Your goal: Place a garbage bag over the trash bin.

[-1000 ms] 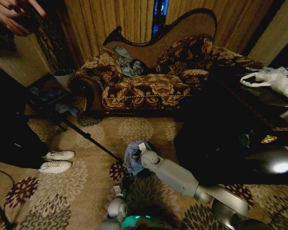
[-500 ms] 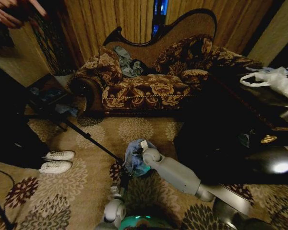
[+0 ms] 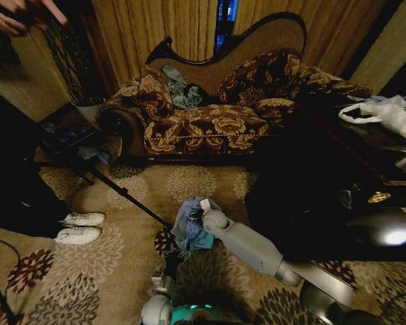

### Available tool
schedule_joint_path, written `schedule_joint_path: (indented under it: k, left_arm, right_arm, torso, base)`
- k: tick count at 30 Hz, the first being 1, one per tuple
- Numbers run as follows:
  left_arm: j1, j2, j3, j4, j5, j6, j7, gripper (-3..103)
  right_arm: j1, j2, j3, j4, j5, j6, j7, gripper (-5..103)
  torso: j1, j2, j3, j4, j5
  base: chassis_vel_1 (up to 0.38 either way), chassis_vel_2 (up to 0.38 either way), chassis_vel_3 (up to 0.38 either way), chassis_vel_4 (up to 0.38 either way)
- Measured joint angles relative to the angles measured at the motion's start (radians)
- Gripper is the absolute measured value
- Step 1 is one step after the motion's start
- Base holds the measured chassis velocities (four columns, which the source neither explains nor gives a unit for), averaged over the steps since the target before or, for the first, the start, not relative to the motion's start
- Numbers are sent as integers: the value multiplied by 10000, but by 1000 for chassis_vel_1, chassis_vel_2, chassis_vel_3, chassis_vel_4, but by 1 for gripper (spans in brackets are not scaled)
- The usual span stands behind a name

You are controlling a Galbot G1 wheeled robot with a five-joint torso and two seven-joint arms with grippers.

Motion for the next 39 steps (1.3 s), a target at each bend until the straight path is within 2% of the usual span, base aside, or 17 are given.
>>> schedule_joint_path:
  k: [3, 4, 5, 7, 8, 10, 11, 14, 15, 16, 19, 20, 25, 28, 33, 34, 39]
  left_arm:
    - [106, 4, -50, -807, -411, 527, -51, 100]
    - [106, 4, -50, -807, -411, 527, -51, 100]
    - [138, 18, -78, -1123, -580, 866, -85, 100]
    - [174, 38, -232, -1902, -694, 2014, -282, 100]
    - [174, 38, -232, -1902, -694, 2014, -282, 100]
    - [-33, 138, -597, -2281, -239, 2801, -275, 100]
    - [-33, 138, -597, -2281, -239, 2801, -275, 100]
    - [-674, 84, -1557, -2441, 1515, 3844, 420, 100]
    - [-674, 84, -1557, -2441, 1515, 3844, 420, 100]
    - [-948, -19, -1900, -2460, 2346, 4179, 882, 100]
    - [-1500, 82, -2163, -2528, 3530, 4607, 1791, 100]
    - [-1500, 82, -2163, -2528, 3530, 4607, 1791, 100]
    - [-2354, 331, -2046, -2333, 3649, 5036, 2863, 100]
    - [-2602, 478, -1925, -2082, 3454, 5001, 2993, 100]
    - [-2789, 831, -1744, -1910, 2820, 4976, 2889, 100]
    - [-2722, 918, -1756, -2010, 2358, 4977, 2704, 100]
    - [-2605, 1054, -1886, -2157, 1513, 4852, 2320, 100]
  right_arm:
    - [-58, 6, 94, -17, -48, 34, -31, 100]
    - [-58, 6, 94, -17, -48, 34, -31, 100]
    - [-92, 13, 144, -16, -65, 57, -47, 100]
    - [-205, 34, 312, -31, -161, 151, -122, 100]
    - [-205, 34, 312, -31, -161, 151, -122, 100]
    - [-373, 58, 524, -94, -297, 362, -303, 100]
    - [-373, 58, 524, -94, -297, 362, -303, 100]
    - [-684, 138, 1187, -315, -508, 937, -1086, 100]
    - [-684, 138, 1187, -315, -508, 937, -1086, 100]
    - [-817, 167, 1497, -437, -553, 1111, -1519, 100]
    - [-1081, 167, 2111, -631, -663, 1364, -2417, 100]
    - [-1081, 167, 2111, -631, -663, 1364, -2417, 100]
    - [-1502, 54, 2545, -686, -993, 1728, -3117, 100]
    - [-1614, 21, 2592, -667, -1147, 1849, -3217, 100]
    - [-1783, 14, 2771, -837, -1970, 2130, -3636, 100]
    - [-1860, 55, 2820, -806, -2324, 2168, -3648, 100]
    - [-2028, 203, 2926, -574, -3048, 2258, -3314, 100]
  torso:
    - [1, 0, 1, -1, 8]
    - [1, 0, 1, -1, 8]
    - [1, 0, 0, -2, 12]
    - [0, 0, 0, -1, 13]
    - [0, 0, 0, -1, 13]
    - [1, 0, 0, 0, 15]
    - [1, 0, 0, 0, 15]
    - [1, 0, 1, -3, 14]
    - [1, 0, 1, -3, 14]
    - [1, 0, 2, -1, 15]
    - [1, 0, 1, -4, 14]
    - [1, 0, 1, -4, 14]
    - [1, 0, 2, -2, 16]
    - [1, 0, 1, -3, 14]
    - [2, -1, 2, -3, 14]
    - [2, 0, 2, -3, 16]
    - [2, -1, 0, -2, 15]
  base:
    - [0, 0, 0, 0]
    - [0, 0, 0, 0]
    - [0, 0, 0, 0]
    - [0, 0, 0, 0]
    - [0, 0, 0, 0]
    - [0, 0, 0, 0]
    - [0, 0, 0, 0]
    - [0, 0, 0, 0]
    - [0, 0, 0, 0]
    - [0, 0, 0, 0]
    - [0, 0, 0, 0]
    - [0, 0, 0, 0]
    - [0, 0, 0, 0]
    - [0, 0, 0, 0]
    - [0, 0, 0, 0]
    - [0, 0, 0, 0]
    - [0, 0, 0, 0]
